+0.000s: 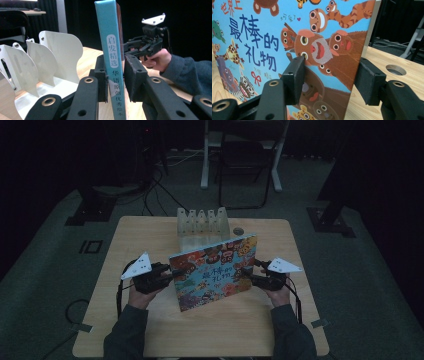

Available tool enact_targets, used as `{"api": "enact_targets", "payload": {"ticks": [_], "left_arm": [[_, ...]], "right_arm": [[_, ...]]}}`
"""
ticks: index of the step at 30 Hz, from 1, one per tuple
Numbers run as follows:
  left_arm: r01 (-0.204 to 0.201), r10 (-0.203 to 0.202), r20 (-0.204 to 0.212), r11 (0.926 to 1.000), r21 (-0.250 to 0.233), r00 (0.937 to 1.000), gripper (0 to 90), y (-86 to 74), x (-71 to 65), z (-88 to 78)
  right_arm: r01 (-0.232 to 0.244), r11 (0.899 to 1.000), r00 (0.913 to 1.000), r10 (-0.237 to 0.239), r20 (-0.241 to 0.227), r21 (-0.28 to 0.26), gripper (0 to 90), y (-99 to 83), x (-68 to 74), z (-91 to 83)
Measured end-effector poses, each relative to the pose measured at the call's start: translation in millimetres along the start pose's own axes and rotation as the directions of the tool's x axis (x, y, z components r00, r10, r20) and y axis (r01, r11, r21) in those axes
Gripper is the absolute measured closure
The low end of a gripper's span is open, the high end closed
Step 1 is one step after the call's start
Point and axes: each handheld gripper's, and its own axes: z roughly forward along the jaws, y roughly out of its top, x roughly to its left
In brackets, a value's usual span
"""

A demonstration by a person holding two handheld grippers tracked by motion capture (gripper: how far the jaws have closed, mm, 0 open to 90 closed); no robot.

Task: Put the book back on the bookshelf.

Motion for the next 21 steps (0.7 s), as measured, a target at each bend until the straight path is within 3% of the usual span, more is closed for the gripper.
{"api": "enact_targets", "payload": {"ticks": [11,19,21], "left_arm": [[0.022,-0.022,0.005,0.9998,-0.001,0.9997,71.6,-8.2,-3.0,8.5],[0.031,-0.032,0.032,0.9989,0.035,0.9990,70.5,-20.7,-9.6,23.8],[0.036,-0.037,0.036,0.9991,0.023,0.9986,70.2,-24.2,-10.6,26.6]], "right_arm": [[-0.006,1.000,0.9999,0.006,-0.012,-0.017,46.4,-2.7,-1.2,-2.6],[-0.003,1.000,0.9998,0.002,-0.019,-0.029,47.1,-4.6,-0.5,-6.0],[-0.006,0.999,0.9998,0.005,-0.021,-0.032,47.3,-5.1,-0.5,-6.7]]}}
